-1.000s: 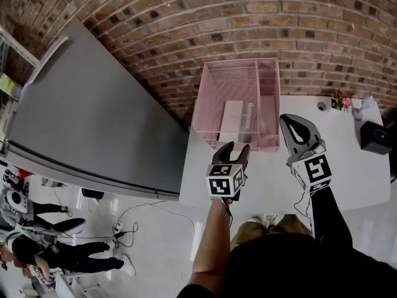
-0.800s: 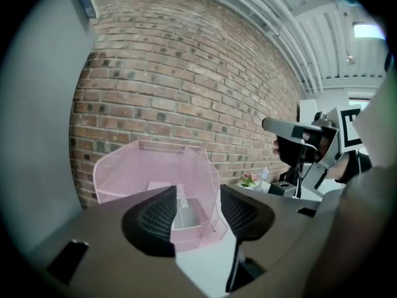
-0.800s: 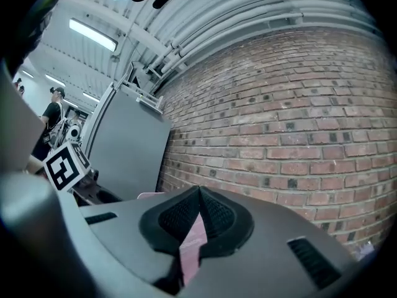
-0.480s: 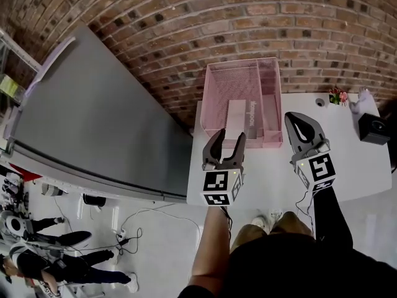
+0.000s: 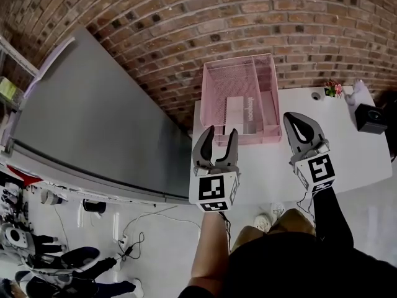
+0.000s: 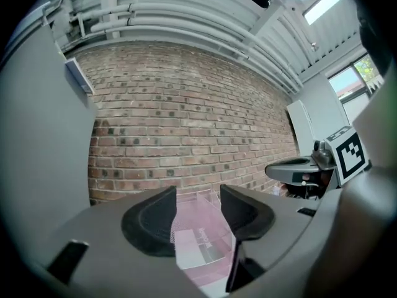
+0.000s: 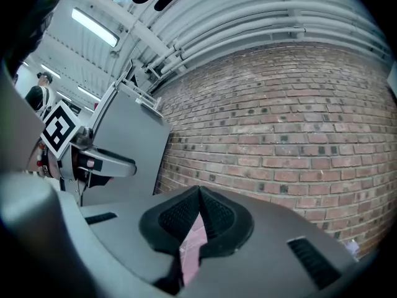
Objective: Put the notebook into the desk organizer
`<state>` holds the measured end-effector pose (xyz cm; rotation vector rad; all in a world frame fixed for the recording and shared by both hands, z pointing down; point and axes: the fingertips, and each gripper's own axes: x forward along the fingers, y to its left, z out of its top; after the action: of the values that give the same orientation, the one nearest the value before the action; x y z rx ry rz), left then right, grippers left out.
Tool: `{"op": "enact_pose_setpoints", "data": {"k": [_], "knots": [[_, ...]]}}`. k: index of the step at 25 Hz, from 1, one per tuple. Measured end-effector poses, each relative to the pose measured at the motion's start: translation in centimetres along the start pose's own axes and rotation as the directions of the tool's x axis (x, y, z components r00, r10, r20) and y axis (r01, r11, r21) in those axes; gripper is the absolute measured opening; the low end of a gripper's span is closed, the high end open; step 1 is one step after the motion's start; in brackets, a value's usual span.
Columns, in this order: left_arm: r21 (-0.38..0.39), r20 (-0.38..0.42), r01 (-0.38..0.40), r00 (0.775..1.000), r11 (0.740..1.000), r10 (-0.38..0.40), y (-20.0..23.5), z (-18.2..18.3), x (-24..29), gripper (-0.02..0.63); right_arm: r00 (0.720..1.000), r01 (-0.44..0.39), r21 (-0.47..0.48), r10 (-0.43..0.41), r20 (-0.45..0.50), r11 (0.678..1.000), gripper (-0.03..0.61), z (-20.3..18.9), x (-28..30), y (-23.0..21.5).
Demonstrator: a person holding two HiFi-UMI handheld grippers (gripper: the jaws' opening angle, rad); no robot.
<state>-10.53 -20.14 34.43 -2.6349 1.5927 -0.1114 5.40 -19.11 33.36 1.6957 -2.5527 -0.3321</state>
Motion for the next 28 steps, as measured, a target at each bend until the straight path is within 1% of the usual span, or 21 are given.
{"op": "enact_pose_setpoints", "data": {"k": [7, 12, 23, 28], "knots": [[0.086, 0.019, -0.007, 1.0, 0.996, 0.005, -0.7, 1.3, -0.7, 0.229, 1.0, 0.002, -0.017, -0.002, 0.008, 1.0, 0.021, 0.8, -0.5, 0.7], [0.106, 0.033, -0.001, 0.999, 0.994, -0.003, -1.0, 1.7, -0.7, 0.229, 1.0, 0.004, -0.022, -0.004, 0.007, 1.0, 0.021, 0.8, -0.9, 0.7], [0.101, 0.034, 0.023, 0.999, 0.995, -0.026, -1.3, 1.7, -0.6, 0.227, 1.0, 0.007, -0.027, -0.007, 0.001, 1.0, 0.021, 0.7, -1.4, 0.9], [0.087, 0.03, 0.033, 0.999, 0.996, -0.035, -1.5, 1.5, -0.6, 0.213, 1.0, 0.005, -0.025, -0.004, 0.005, 1.0, 0.021, 0.7, -1.7, 1.1]]}}
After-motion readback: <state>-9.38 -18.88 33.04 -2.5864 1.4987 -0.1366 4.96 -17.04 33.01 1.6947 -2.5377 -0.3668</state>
